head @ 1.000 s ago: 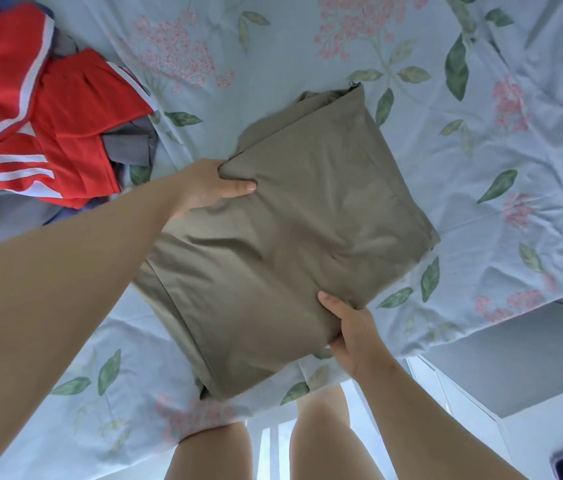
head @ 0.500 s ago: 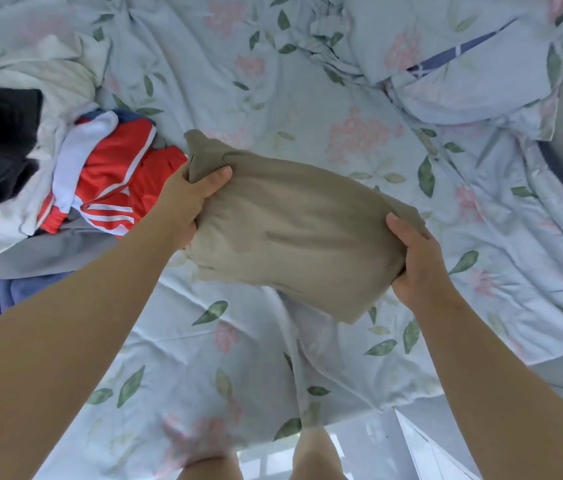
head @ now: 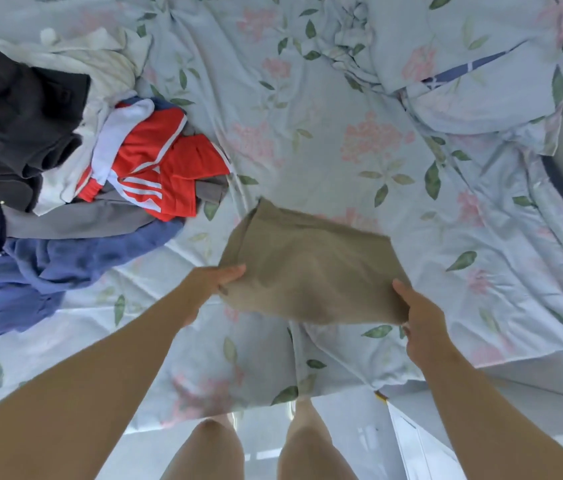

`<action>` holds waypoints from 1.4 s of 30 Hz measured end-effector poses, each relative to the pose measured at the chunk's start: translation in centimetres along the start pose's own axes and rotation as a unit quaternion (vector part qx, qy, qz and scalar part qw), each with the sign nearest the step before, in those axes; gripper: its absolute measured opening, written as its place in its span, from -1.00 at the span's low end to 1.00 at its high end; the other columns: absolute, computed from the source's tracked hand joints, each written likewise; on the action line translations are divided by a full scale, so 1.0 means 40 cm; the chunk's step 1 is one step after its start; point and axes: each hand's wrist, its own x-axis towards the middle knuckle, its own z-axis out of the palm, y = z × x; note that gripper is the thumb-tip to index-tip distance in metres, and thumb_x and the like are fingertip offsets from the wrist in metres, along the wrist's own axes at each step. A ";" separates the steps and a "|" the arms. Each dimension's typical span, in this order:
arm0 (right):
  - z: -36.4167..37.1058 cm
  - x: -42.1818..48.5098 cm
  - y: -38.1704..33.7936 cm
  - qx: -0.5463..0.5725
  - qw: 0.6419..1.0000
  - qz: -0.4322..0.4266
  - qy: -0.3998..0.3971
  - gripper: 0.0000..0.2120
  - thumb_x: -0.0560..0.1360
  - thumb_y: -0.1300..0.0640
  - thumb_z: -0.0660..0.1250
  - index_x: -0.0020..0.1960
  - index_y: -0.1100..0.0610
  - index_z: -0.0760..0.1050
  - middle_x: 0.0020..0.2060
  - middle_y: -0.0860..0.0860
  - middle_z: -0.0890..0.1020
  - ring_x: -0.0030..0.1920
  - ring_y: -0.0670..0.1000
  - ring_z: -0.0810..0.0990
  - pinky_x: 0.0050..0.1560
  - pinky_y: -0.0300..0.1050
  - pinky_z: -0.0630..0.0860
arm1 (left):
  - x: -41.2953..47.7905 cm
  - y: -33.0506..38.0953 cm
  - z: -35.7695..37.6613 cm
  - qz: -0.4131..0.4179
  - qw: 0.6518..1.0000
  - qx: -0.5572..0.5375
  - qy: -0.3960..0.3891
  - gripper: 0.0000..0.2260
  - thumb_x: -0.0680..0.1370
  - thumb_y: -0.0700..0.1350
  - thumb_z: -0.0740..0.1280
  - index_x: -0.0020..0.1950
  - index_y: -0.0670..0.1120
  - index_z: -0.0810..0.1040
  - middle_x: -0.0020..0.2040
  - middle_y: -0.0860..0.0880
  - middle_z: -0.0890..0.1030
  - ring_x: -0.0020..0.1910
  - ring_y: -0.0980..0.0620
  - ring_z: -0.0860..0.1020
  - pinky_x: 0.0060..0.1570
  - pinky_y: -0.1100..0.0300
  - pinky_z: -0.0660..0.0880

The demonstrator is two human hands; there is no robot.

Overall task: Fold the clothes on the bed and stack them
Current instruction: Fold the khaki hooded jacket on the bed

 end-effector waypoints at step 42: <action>0.081 0.360 0.100 -0.192 0.965 -0.169 0.062 -0.73 0.61 -0.05 0.13 -0.04 0.10 0.50 -0.17 -0.03 0.50 -0.14 -0.07 0.46 -0.04 -0.15 0.42 | 0.277 -0.218 0.094 -0.100 0.987 -0.015 0.129 -0.48 0.44 0.11 0.45 0.31 -0.08 0.43 0.12 0.01 0.57 0.10 -0.03 0.54 0.13 0.08 0.47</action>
